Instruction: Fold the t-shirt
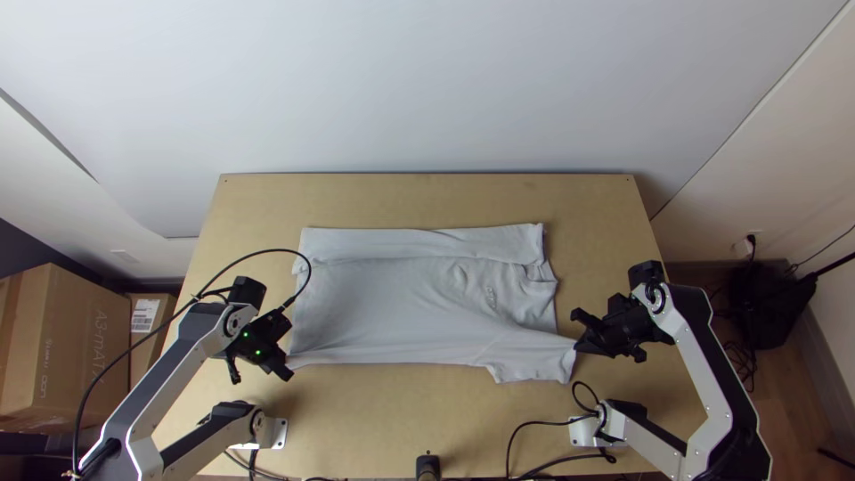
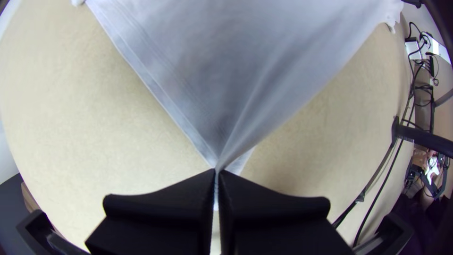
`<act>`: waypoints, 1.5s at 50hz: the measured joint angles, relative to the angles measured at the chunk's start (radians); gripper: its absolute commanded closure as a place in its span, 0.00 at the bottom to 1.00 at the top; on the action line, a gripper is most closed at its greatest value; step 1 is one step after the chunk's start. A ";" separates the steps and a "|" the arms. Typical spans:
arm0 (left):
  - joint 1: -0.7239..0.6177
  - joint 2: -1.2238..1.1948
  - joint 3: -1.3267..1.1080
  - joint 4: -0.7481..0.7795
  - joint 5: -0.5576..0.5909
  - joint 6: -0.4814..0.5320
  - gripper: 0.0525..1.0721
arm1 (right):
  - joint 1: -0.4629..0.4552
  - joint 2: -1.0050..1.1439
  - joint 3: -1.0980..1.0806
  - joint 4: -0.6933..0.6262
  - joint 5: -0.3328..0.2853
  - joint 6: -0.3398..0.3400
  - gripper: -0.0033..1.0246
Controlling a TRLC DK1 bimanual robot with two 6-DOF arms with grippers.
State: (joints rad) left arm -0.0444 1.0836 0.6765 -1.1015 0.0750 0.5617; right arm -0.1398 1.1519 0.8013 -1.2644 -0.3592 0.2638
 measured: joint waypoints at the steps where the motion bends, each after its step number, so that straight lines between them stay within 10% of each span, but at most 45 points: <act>1: 0.000 -0.005 0.006 -0.004 0.003 -0.002 0.97 | 0.000 0.000 0.001 -0.008 0.000 -0.005 0.97; 17: -0.037 -0.043 0.184 0.040 0.045 -0.151 0.97 | 0.059 -0.004 0.103 0.017 0.000 -0.011 0.97; 47: 0.048 0.176 0.326 0.268 0.115 -0.181 0.97 | 0.204 0.201 0.249 0.328 0.023 -0.010 0.97; 75: 0.101 0.500 0.604 0.379 0.153 -0.181 0.97 | 0.216 0.549 0.594 0.345 0.069 -0.010 0.97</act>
State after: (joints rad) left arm 0.0570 1.5833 1.2808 -0.7227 0.2279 0.3809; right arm 0.0757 1.7012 1.3956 -0.9195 -0.2905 0.2535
